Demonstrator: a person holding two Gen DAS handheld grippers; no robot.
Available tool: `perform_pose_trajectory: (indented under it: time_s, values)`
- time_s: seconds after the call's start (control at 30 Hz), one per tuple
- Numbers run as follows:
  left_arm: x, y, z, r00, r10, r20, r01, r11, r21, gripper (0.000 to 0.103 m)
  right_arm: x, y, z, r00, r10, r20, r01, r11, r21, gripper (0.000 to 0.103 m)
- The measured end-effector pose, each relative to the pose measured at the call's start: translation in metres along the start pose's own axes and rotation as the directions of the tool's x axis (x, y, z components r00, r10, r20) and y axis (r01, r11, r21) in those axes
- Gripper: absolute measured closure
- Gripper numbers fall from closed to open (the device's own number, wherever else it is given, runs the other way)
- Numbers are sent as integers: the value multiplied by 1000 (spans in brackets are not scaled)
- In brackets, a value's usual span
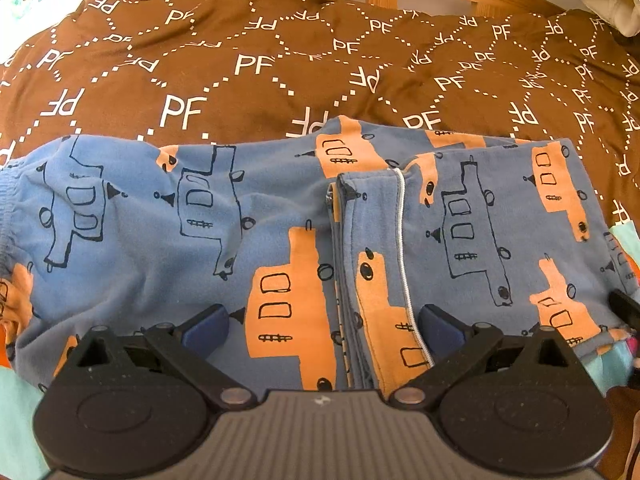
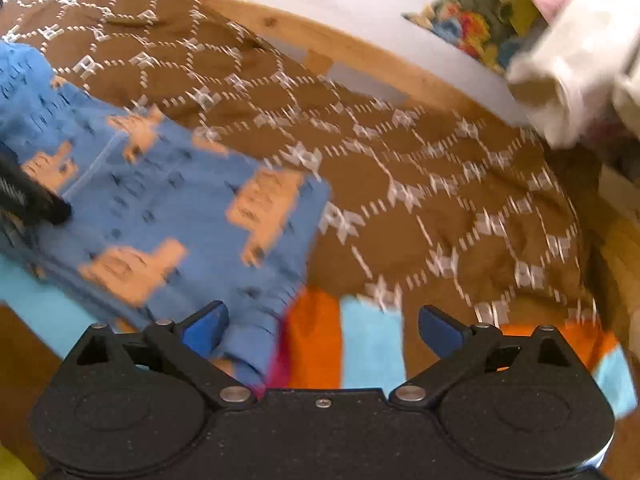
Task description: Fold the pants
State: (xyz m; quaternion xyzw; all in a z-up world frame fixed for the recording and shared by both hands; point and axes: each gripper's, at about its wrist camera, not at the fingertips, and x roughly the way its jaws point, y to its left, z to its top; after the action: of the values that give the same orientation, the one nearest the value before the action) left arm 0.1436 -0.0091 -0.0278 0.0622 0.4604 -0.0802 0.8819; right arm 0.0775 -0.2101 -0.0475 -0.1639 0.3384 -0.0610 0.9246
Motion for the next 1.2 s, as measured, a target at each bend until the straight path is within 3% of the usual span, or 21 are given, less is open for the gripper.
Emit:
perform_pose_trajectory:
  time_s: [0.1,0.23,0.37,0.47,0.63,0.73,0.87,1.0,1.07,1.2]
  values:
    - [0,1,0,1000,-6,-2,6,1000,0,0,-9,-13,-5,1000,-4,-2,4,998,70,1]
    - [-6,6,1,1000,-24,-12,24,1000,-12,0,-24,-8,3,995,-24,92,19,998,53,1]
    - [-25,26,-7,997,-76,18,77,993,-92,0,-19,3,21,986,79,150,-76,997,-25,1]
    - [-43,45,-17,995,-88,46,94,982,-161,0,-10,18,39,963,207,176,-187,975,-122,1]
    - [-73,75,-29,994,-19,112,44,973,-227,0,17,50,79,920,332,208,-281,929,-241,1]
    - [-84,92,-29,981,118,154,-74,960,-269,0,34,68,105,899,372,231,-310,914,-263,1]
    - [-81,117,-26,965,218,148,-152,920,-361,8,76,97,121,926,349,143,-293,905,-309,1]
    - [-80,135,-25,961,161,225,-57,912,-406,11,63,80,118,902,388,191,-340,909,-243,1]
    - [-76,146,-22,956,135,260,-10,901,-433,15,54,70,109,901,392,188,-348,909,-229,1]
    - [-69,177,-19,945,94,314,105,820,-563,24,36,58,89,902,394,175,-359,912,-199,1]
